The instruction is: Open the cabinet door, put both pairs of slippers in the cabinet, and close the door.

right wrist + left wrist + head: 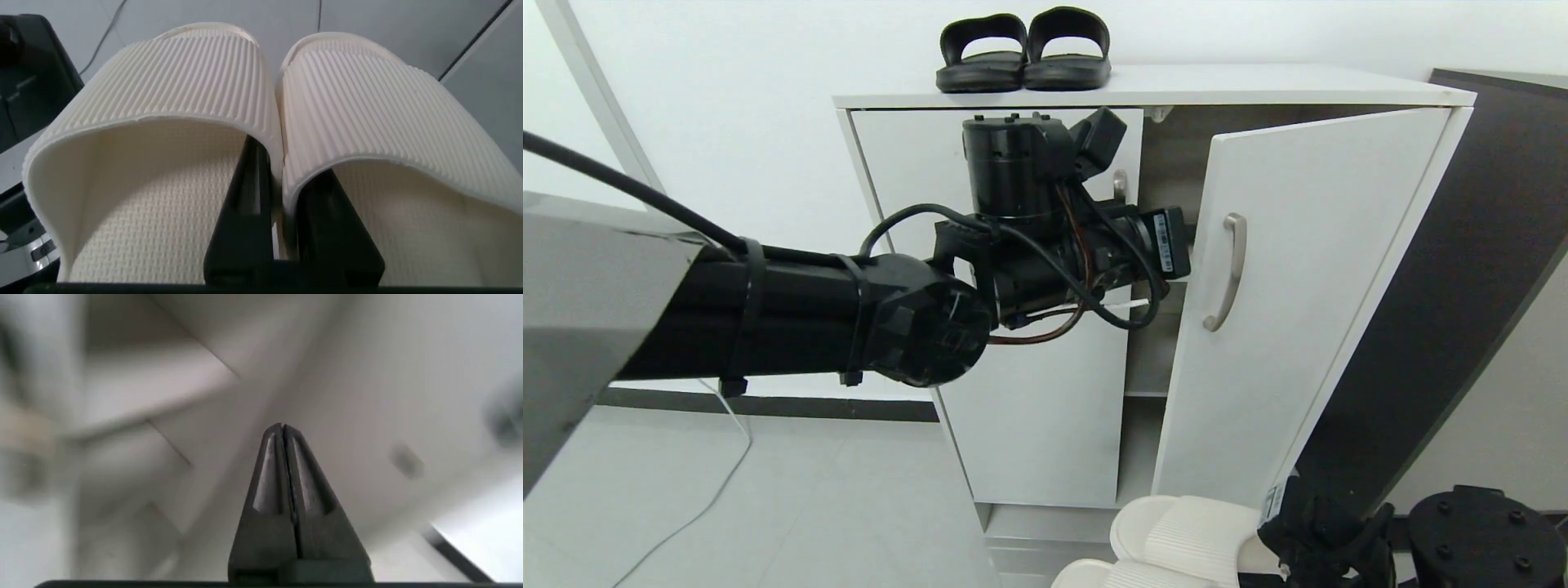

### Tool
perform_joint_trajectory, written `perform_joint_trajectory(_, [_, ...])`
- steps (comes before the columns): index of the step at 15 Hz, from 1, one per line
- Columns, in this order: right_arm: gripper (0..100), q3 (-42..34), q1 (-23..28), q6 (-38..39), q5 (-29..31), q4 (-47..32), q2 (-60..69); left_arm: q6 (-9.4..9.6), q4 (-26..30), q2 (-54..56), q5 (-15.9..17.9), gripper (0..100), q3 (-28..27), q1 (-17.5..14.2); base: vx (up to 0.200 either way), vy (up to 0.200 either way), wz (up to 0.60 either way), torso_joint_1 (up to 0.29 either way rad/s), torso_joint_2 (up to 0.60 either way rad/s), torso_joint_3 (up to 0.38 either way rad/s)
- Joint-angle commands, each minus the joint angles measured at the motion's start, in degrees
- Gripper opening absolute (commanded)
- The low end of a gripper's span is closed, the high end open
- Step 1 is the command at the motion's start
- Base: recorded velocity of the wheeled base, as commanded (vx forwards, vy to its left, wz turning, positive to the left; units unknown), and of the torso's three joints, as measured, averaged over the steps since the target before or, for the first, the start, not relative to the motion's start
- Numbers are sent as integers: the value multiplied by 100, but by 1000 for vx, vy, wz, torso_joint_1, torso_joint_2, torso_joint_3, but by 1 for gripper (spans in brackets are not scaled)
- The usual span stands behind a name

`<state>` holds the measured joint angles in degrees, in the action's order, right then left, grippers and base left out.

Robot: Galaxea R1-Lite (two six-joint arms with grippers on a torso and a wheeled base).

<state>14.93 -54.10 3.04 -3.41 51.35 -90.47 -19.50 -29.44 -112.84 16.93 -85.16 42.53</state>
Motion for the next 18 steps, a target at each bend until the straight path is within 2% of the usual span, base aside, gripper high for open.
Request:
perform_joint_trajectory(1, [0,-8,-74,4,-1,7,-6,17,-79,359,144,0,439,317,-200,0,0,2,-7,2])
perform_joint_trajectory(3, [0,-8,-153,4,-1,-2,-6,17,-308,798,407,0,1002,713,-200,0,0,0,2,-2])
perform_joint_trajectory(5, [0,-8,-180,-5,7,7,-6,17,-352,913,407,0,1107,774,-200,0,0,-5,10,7])
perform_joint_trajectory(7, [0,-8,-171,4,16,7,11,52,-361,930,372,0,1195,493,-100,0,0,-4,1,4])
perform_joint_trajectory(8, [0,1,-118,39,51,16,-15,149,-369,1027,293,0,1371,308,0,0,0,0,0,0])
perform_joint_trajectory(10, [0,97,462,48,60,16,-85,483,-361,1528,-85,0,2021,-298,0,0,0,0,0,0])
perform_joint_trajectory(11, [0,133,655,57,51,7,-76,588,-352,1827,-357,0,2346,-553,0,0,0,0,0,0])
perform_joint_trajectory(12, [0,185,945,83,51,7,-147,738,-334,2538,-990,0,3050,-1089,0,0,0,0,0,0])
perform_joint_trajectory(14, [0,247,1218,171,60,7,-235,1063,-273,3760,-1676,0,4201,-1977,0,0,0,0,0,0])
perform_joint_trajectory(16, [0,352,1297,171,69,7,-296,1239,17,5087,-1983,0,5220,-2829,0,0,0,0,0,0])
perform_joint_trajectory(18, [0,440,1306,171,78,16,-366,1309,764,6502,-2089,0,5950,-3594,0,0,0,0,0,0])
